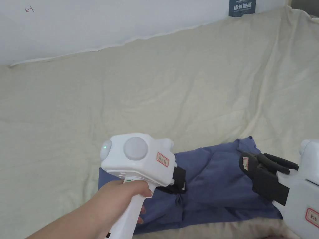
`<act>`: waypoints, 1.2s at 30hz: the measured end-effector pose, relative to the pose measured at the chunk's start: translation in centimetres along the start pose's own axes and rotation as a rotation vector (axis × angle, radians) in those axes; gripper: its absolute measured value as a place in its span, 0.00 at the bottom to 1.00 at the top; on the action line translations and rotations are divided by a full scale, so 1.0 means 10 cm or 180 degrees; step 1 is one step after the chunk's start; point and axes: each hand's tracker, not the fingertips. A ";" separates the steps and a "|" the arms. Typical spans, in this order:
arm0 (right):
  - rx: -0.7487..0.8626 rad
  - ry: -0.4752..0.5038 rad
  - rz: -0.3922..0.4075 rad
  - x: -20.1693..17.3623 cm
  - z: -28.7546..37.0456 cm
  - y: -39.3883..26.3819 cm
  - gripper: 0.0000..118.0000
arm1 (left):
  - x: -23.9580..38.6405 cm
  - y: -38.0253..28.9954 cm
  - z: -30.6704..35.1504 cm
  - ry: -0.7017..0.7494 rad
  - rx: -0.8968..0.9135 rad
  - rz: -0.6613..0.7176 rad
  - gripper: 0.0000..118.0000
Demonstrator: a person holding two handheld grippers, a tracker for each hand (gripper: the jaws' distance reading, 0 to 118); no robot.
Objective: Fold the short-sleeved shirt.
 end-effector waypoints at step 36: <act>-0.0515 -0.0078 0.0466 -0.56 -0.27 0.16 0.01 | -2.01 -0.63 0.51 -0.1189 0.0476 0.1068 1.00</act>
